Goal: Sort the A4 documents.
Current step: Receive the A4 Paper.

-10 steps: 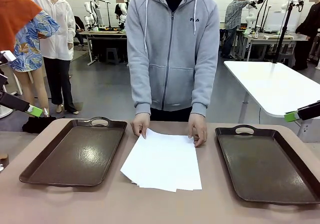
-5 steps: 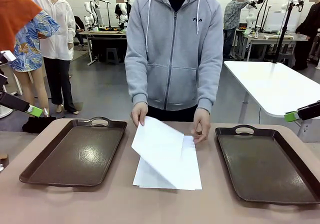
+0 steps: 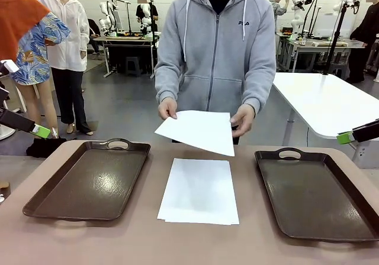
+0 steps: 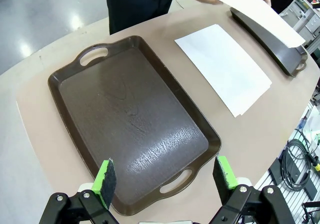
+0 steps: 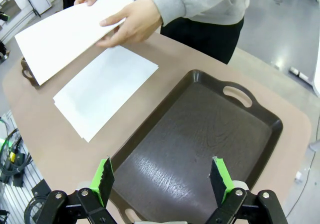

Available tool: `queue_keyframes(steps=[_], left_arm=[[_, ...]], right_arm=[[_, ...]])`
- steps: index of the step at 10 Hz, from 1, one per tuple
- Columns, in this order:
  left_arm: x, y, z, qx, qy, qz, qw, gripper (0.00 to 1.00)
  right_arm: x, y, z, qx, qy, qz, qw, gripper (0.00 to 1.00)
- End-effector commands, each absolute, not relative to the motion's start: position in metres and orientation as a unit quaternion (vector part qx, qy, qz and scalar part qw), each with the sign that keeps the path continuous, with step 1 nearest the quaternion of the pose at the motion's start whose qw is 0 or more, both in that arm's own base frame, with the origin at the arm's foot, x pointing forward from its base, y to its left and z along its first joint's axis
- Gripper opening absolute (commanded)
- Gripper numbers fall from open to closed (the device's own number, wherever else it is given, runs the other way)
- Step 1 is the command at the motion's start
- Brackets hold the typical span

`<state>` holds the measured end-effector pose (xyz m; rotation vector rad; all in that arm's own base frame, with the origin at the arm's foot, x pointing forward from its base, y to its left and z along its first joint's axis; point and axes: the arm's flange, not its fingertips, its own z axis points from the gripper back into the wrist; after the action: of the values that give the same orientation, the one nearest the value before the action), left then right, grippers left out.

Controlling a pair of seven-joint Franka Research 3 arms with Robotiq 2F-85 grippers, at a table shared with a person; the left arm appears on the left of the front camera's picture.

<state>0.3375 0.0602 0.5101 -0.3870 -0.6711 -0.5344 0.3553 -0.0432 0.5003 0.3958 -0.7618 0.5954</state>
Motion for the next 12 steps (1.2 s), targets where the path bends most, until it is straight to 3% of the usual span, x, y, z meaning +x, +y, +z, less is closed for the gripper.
queue_keyframes(steps=[1, 12], left_arm=[[0.3381, 0.0601, 0.5094, -0.191, -0.324, -0.258, 0.89, 1.0], [0.3381, 0.0601, 0.5094, -0.191, -0.324, -0.258, 0.89, 1.0]], right_arm=[[0.3566, -0.0426, 0.4985, 0.195, -0.364, 0.284, 0.865, 1.0], [0.3566, -0.0426, 0.4985, 0.195, -0.364, 0.284, 0.865, 1.0]])
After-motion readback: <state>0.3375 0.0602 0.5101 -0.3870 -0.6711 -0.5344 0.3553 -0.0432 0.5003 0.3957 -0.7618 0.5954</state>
